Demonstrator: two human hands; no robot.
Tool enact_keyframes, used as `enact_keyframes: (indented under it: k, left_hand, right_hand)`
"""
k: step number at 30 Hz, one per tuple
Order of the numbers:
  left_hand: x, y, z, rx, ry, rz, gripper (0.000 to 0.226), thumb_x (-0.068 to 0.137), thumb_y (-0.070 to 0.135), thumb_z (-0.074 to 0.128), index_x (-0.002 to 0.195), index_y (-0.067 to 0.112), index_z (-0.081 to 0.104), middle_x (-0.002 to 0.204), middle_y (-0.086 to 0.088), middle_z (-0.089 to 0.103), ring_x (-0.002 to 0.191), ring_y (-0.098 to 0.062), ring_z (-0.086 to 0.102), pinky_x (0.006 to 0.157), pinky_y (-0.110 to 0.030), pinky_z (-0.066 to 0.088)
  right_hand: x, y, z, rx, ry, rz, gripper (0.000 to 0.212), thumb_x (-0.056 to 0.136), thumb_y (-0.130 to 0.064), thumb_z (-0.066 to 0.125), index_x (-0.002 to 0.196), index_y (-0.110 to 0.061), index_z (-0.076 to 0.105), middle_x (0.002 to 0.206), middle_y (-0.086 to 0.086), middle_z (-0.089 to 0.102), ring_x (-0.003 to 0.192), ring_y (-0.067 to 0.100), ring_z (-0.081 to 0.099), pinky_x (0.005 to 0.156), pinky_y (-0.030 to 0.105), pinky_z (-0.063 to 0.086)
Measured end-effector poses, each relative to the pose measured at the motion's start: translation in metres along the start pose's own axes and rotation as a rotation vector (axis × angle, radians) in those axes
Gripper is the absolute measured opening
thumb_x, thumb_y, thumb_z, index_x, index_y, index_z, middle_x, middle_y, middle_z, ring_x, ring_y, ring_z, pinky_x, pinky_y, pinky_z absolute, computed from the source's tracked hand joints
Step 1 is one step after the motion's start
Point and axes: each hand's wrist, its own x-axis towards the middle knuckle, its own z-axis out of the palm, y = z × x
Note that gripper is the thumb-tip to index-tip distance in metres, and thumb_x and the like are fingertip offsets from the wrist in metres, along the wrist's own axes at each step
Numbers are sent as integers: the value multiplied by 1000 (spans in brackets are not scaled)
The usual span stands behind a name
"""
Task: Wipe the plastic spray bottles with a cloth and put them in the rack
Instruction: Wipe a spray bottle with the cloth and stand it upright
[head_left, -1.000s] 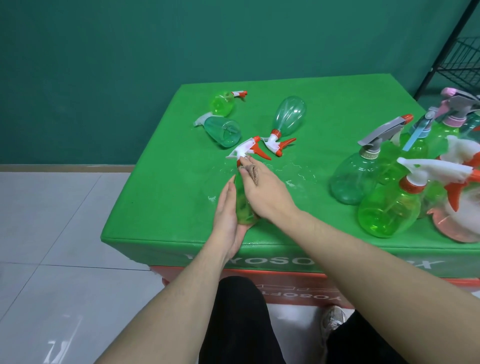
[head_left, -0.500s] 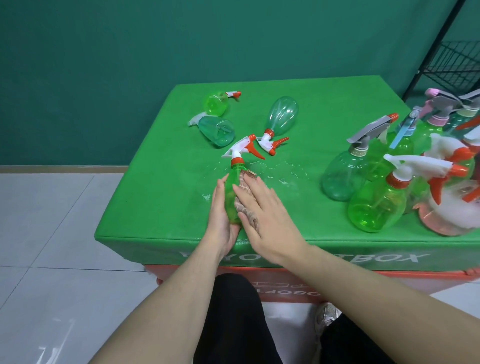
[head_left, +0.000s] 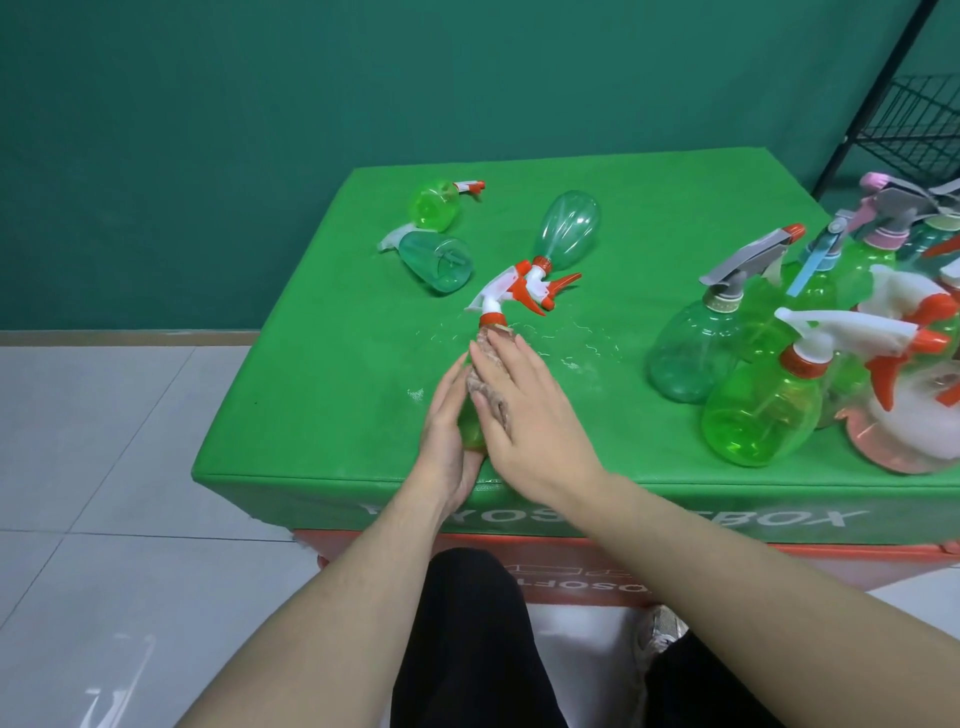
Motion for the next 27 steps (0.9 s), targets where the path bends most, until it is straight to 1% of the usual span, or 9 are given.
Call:
enact_keyframes:
  k: [3, 6, 7, 12, 15, 18, 22, 25, 27]
  left_hand:
    - [0, 2, -1, -29, -49, -16, 63, 88, 38, 66, 146, 17, 52, 138, -7, 65, 124, -22, 64, 99, -41, 55]
    - [3, 1, -3, -27, -59, -26, 56, 96, 35, 61, 149, 19, 49, 141, -9, 62, 127, -28, 61, 100, -50, 51]
    - [5, -1, -4, -27, -60, -27, 56, 97, 34, 59, 150, 19, 47, 142, -10, 61, 128, -29, 60, 98, -49, 52]
    - [7, -3, -5, -26, -23, -20, 61, 94, 33, 61, 151, 16, 45, 140, -13, 63, 123, -29, 62, 93, -46, 54]
    - [5, -4, -5, -11, -24, -11, 54, 100, 31, 57, 150, 14, 47, 139, -13, 63, 124, -29, 63, 93, -45, 54]
    - [3, -3, -4, -20, -2, -14, 58, 94, 36, 61, 147, 13, 51, 138, -13, 63, 126, -29, 62, 96, -44, 54]
    - [3, -4, -6, -17, 30, -16, 60, 95, 39, 62, 146, 11, 51, 140, -14, 62, 128, -25, 61, 93, -33, 57]
    - [5, -5, -6, 23, 54, -24, 73, 88, 53, 69, 148, 16, 49, 143, -9, 60, 132, -23, 58, 107, -38, 50]
    - [6, -5, -6, 19, 64, -8, 84, 82, 60, 75, 149, 17, 47, 145, -11, 59, 134, -26, 57, 116, -46, 41]
  right_hand:
    - [24, -5, -7, 31, -24, 53, 56, 107, -41, 30, 158, -20, 32, 167, 0, 24, 155, 20, 15, 126, 43, 17]
    - [43, -6, -12, 140, -49, 137, 53, 108, -36, 37, 158, -19, 35, 167, -2, 23, 154, 16, 18, 127, 33, 13]
    - [48, -7, -14, 175, -61, 172, 52, 108, -36, 37, 158, -20, 35, 168, -4, 22, 154, 16, 19, 126, 31, 13]
    - [56, -7, -13, 261, -76, 298, 51, 109, -41, 34, 158, -29, 34, 167, -12, 20, 153, 13, 23, 124, 34, 18]
    - [46, -8, -12, 212, -61, 249, 51, 109, -39, 33, 158, -25, 33, 168, -7, 21, 153, 15, 22, 125, 33, 16]
    - [29, -7, -9, 141, -27, 143, 53, 107, -37, 33, 156, -19, 38, 165, 1, 29, 152, 17, 25, 126, 37, 20]
    - [9, -1, -3, 12, -3, 26, 55, 106, -39, 30, 155, -17, 38, 165, 3, 30, 153, 20, 23, 124, 42, 22]
    - [-5, -1, -2, -53, -26, -41, 58, 106, -41, 26, 158, -17, 33, 167, 4, 24, 156, 21, 14, 127, 43, 13]
    - [-14, -2, -3, -68, -24, -85, 59, 105, -41, 26, 158, -16, 32, 167, 4, 24, 156, 21, 10, 127, 34, 3]
